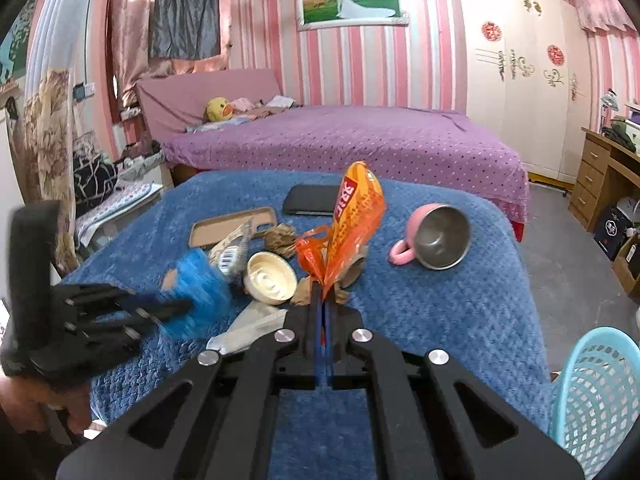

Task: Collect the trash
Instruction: 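Grasp the blue plastic bag with the left tool while the right grasps the orange wrapper, then carry both items to the blue wastebasket and open both tools to drop them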

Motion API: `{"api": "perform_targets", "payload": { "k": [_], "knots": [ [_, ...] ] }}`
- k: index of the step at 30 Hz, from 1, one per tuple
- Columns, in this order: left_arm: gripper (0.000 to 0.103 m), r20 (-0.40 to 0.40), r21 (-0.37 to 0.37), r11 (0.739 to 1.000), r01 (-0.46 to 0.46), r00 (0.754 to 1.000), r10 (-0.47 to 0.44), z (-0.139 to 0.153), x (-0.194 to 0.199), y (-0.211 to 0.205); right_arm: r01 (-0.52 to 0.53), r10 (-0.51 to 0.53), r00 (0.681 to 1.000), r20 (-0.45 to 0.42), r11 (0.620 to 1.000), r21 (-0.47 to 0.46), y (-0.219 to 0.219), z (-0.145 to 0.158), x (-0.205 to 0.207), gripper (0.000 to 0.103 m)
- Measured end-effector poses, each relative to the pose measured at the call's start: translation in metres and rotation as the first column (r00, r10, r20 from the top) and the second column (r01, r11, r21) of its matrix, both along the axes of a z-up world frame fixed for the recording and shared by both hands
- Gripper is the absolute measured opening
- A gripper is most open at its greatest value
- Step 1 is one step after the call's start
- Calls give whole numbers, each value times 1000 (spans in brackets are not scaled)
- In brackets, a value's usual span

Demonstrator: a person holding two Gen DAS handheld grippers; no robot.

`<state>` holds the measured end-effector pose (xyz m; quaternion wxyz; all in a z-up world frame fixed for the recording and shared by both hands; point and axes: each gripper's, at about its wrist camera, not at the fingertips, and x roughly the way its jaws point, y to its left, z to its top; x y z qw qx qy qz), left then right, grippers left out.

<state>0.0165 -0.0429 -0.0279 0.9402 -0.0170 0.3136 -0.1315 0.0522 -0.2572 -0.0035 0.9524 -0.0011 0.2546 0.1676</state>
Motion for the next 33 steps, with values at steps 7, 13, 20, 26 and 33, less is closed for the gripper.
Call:
{"api": "perform_targets", "payload": {
  "k": [7, 13, 20, 26, 33],
  "knots": [
    [14, 127, -67, 997, -41, 991, 49, 25, -15, 8, 35, -36, 999, 37, 999, 33, -25, 11, -9, 1],
    [14, 144, -82, 996, -37, 988, 49, 31, -14, -1, 42, -44, 997, 61, 998, 38, -32, 18, -17, 1],
    [14, 161, -84, 996, -42, 985, 55, 36, -14, -8, 74, -77, 995, 68, 996, 56, -42, 27, -18, 1],
    [14, 161, -96, 994, -56, 984, 71, 34, -13, -7, 124, -130, 989, 78, 990, 70, -49, 40, -21, 1],
    [14, 153, -74, 996, -50, 986, 61, 34, -9, -17, 161, -166, 983, 84, 985, 61, -62, 39, -25, 1]
  ]
}}
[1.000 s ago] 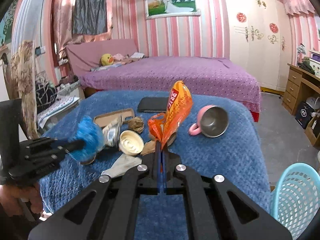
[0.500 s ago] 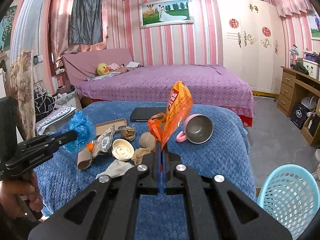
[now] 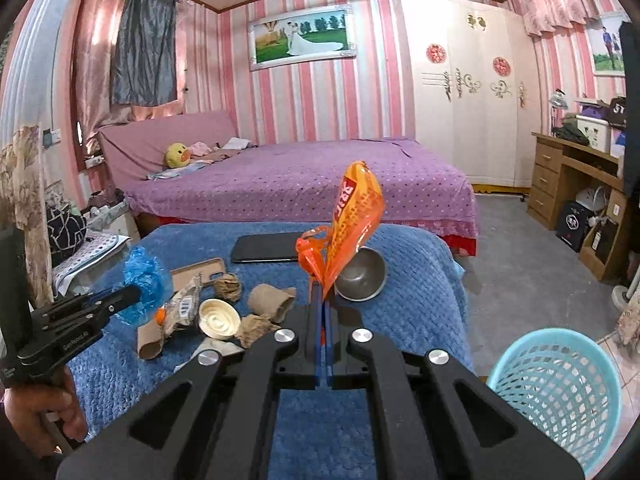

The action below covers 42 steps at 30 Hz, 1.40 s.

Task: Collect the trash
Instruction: 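Carry both items to the blue wastebasket and open both tools to drop them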

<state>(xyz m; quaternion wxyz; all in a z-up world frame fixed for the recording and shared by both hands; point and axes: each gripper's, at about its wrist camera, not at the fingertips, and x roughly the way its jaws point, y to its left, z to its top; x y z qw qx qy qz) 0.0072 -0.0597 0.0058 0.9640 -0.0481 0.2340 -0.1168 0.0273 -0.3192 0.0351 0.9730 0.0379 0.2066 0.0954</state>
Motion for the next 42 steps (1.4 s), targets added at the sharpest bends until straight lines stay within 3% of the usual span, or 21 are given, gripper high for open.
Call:
{"api": "perform_targets", "payload": {
  "k": [5, 14, 25, 33, 42],
  "knots": [
    [14, -3, -25, 1000, 12, 1000, -13, 4, 0, -10, -7, 7, 1000, -2, 1000, -9, -10, -1, -1, 1],
    [14, 15, 8, 998, 61, 998, -61, 19, 0, -46, 30, -29, 999, -12, 999, 39, -47, -4, -3, 1],
    [14, -3, 38, 988, 153, 988, -153, 26, 12, -127, 123, -122, 992, -10, 990, 69, -95, -4, -9, 1],
    [14, -7, 24, 968, 248, 969, -248, 27, 12, -194, 283, -282, 959, -26, 958, 38, -160, -14, -16, 1],
    [14, -27, 35, 930, 366, 930, -365, 22, 13, -269, 398, -391, 916, -86, 914, 78, -216, -28, -20, 2]
  ]
}}
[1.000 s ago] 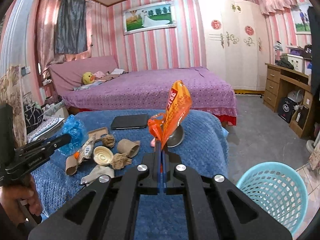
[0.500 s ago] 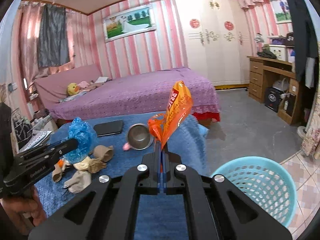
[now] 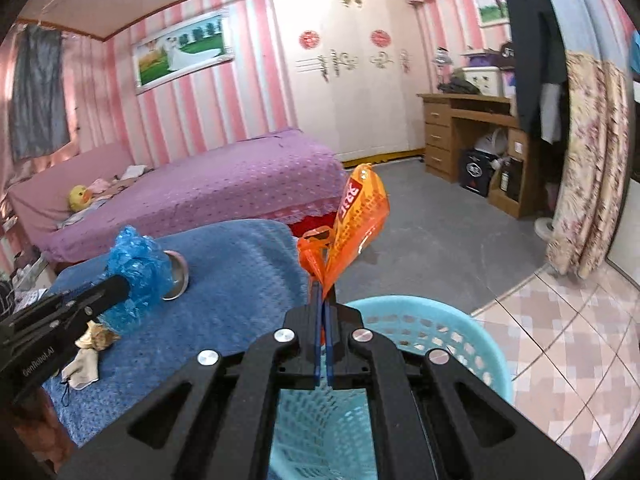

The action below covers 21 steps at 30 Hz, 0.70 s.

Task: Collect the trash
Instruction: 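Carry both items to the blue wastebasket and open both tools to drop them, then move both tools back over the remaining trash on the bed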

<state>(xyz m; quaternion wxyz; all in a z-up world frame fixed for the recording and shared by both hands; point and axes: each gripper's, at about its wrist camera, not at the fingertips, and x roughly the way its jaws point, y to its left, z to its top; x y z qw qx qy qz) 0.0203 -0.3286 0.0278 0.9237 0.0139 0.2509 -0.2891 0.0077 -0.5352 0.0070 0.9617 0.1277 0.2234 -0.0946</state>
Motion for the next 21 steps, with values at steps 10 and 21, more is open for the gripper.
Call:
{"api": "perform_targets", "payload": {
  "k": [10, 21],
  "knots": [
    [17, -75, -29, 991, 134, 988, -136, -18, 6, -61, 158, -157, 987, -15, 986, 53, -39, -9, -1, 79],
    [79, -43, 0, 991, 134, 990, -134, -23, 0, -63, 196, -199, 979, 31, 976, 92, -49, -5, -10, 78]
  ]
}}
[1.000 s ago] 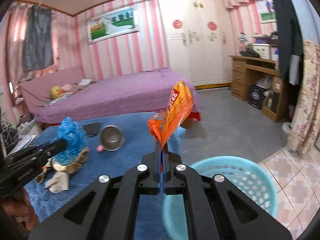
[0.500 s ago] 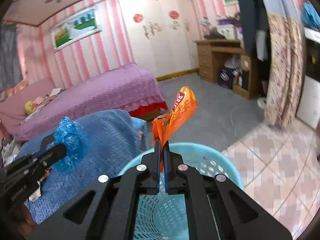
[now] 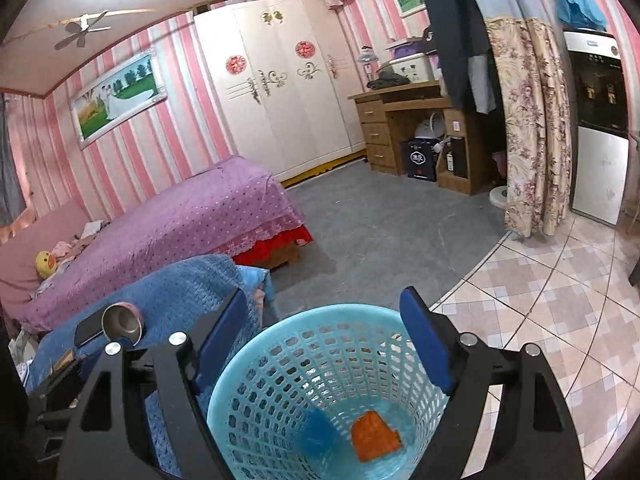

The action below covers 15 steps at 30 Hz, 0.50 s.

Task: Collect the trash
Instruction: 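Move both tools back over the remaining trash on the bed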

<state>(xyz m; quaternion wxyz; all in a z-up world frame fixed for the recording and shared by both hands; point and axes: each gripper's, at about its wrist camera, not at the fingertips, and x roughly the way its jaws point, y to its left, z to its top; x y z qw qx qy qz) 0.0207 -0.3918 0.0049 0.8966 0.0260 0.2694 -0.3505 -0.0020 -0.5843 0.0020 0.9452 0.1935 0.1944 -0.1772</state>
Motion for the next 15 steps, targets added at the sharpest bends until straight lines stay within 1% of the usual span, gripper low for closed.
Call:
{"api": "perform_targets", "payload": {
  "k": [2, 5, 7, 8, 11, 12, 15],
  "knots": [
    [79, 8, 15, 1000, -21, 1000, 21, 3, 2, 15, -23, 23, 1000, -2, 1000, -16, 9, 3, 2, 78],
    [81, 28, 50, 992, -116, 993, 115, 7, 7, 55, -54, 54, 998, -11, 998, -38, 27, 6, 7, 79],
    [81, 31, 54, 980, -191, 981, 190, 10, 12, 94, -73, 72, 997, -13, 995, -70, 41, 10, 7, 79],
    [81, 38, 59, 974, -219, 975, 217, 13, 15, 108, -84, 83, 996, -14, 992, -91, 50, 12, 8, 79],
    [81, 65, 63, 945, -320, 946, 316, 23, 20, 163, -119, 119, 993, -14, 984, -131, 75, 20, 11, 79],
    [81, 81, 68, 931, -360, 932, 354, 27, 20, 186, -130, 130, 991, -14, 981, -141, 83, 22, 12, 79],
    [81, 109, 76, 901, -427, 902, 418, 33, 17, 227, -155, 154, 988, -21, 971, -183, 114, 30, 13, 79]
  ]
}}
